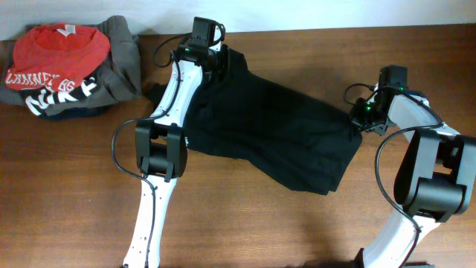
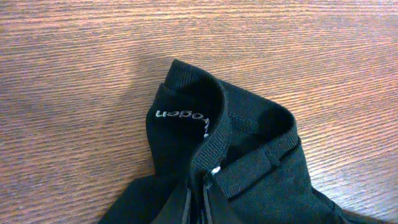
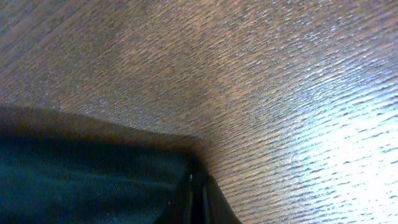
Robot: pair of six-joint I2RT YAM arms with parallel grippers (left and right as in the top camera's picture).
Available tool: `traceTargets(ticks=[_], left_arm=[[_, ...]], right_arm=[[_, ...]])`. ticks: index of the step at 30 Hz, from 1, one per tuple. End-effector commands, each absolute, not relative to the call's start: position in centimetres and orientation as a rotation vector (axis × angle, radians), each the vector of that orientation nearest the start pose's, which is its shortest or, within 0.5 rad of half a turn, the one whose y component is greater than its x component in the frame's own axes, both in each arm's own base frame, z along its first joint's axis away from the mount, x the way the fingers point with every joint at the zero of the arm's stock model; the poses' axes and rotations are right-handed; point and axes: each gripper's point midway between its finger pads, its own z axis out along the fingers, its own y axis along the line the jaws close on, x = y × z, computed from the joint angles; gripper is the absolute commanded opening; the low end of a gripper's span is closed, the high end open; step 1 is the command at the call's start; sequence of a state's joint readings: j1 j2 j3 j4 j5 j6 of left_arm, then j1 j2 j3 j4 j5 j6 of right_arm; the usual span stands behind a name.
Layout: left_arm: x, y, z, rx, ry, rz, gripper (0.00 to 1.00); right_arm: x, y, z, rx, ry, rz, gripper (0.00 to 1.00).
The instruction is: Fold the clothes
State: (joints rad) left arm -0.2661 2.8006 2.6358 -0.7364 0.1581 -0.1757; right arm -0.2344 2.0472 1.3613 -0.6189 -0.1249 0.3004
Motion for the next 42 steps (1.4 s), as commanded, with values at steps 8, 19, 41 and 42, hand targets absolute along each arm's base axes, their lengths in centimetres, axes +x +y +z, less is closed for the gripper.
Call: traceTargets(ticks=[8,19,41,42], left_arm=[[64.5,-20.5,4.2,0.206,2.456,-0.482,0.03],[64.7,-19.5,6.8,0.192,2.440,-0.501,0.00],[60.4,-16.0,8.3,0.189,2.630,-0.450,0.00],[60.2,-15.7,8.2,0.183,2.639,-0.448,0.00]], right_arm=[[42.0,-8.2,-0.1,0.780,2.803,0.150,0.04],[40.8,-7.9,2.3,0.796,2.814,0.153,0.04],[36.6,-7.7,5.4,0.898,2.885,0.085,0.04],[36.6,-7.7,5.4,0.898,2.884,0.085,0.04]])
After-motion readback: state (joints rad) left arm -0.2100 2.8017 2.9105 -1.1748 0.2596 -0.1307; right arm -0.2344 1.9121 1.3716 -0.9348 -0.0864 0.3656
